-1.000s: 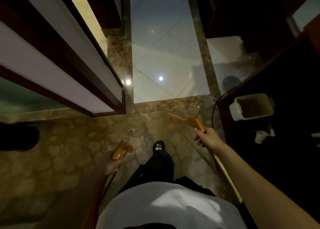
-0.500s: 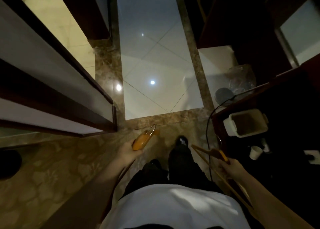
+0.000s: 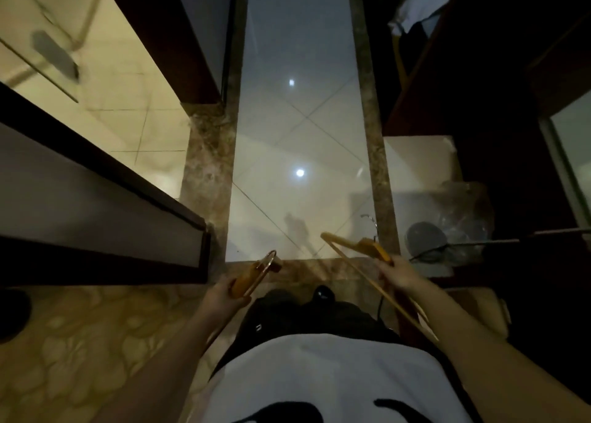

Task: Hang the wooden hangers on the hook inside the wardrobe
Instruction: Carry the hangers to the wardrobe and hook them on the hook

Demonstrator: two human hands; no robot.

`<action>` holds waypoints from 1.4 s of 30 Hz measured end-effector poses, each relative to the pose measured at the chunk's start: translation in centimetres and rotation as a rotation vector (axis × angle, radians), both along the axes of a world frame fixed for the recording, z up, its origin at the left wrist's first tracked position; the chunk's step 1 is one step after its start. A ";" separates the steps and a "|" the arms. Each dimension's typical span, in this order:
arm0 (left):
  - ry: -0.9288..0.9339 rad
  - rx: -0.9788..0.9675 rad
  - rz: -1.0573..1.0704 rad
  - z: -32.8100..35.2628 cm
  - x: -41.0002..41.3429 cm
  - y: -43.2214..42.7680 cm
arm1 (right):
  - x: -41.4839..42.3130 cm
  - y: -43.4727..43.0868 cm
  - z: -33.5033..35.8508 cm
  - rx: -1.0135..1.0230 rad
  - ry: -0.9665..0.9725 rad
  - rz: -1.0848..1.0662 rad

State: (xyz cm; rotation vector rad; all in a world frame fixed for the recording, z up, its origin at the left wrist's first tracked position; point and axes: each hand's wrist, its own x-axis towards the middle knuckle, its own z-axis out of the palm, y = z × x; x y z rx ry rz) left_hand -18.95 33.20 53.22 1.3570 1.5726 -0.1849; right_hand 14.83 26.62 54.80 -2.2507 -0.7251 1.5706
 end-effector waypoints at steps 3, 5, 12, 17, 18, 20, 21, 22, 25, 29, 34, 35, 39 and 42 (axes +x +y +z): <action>0.061 0.000 0.062 -0.2 0.8 2.1 | 2.0 6.6 1.8 0.069 -0.007 0.052; 0.097 0.002 0.076 -0.5 1.3 3.8 | 3.2 10.7 2.7 0.125 -0.016 0.063; 0.133 -0.056 0.138 -1.6 4.2 14.2 | 7.3 21.8 1.5 0.117 -0.016 0.018; 0.109 -0.034 0.025 -1.5 7.9 26.2 | 10.2 25.8 -0.6 -0.066 -0.020 -0.070; 0.106 -0.016 0.003 -1.2 8.8 28.7 | 10.7 26.2 -0.8 -0.107 -0.031 -0.068; 0.099 0.024 -0.055 -0.7 10.7 33.8 | 11.8 27.2 -0.5 -0.161 -0.050 -0.097; 0.090 0.040 -0.088 -0.3 11.6 36.3 | 12.3 27.6 0.0 -0.178 -0.065 -0.106; 0.084 0.051 -0.115 0.0 12.6 38.6 | 12.9 28.1 0.3 -0.194 -0.073 -0.122; 0.030 0.106 -0.160 0.9 16.1 44.6 | 14.5 29.9 0.8 -0.216 -0.078 -0.192; -0.009 0.149 -0.230 1.3 20.0 51.1 | 16.8 34.3 1.1 -0.231 -0.065 -0.252; 0.023 0.117 -0.216 -0.1 22.6 56.9 | 21.1 43.1 0.0 -0.224 -0.060 -0.247; 0.037 0.098 -0.206 -0.4 22.9 57.9 | 22.1 45.2 -0.3 -0.212 -0.059 -0.225; 0.123 0.035 -0.191 -0.8 24.1 61.7 | 26.7 54.9 -0.3 -0.127 -0.027 -0.141; 0.144 0.011 -0.120 -0.9 25.3 64.4 | 29.5 62.2 0.8 -0.030 -0.024 -0.086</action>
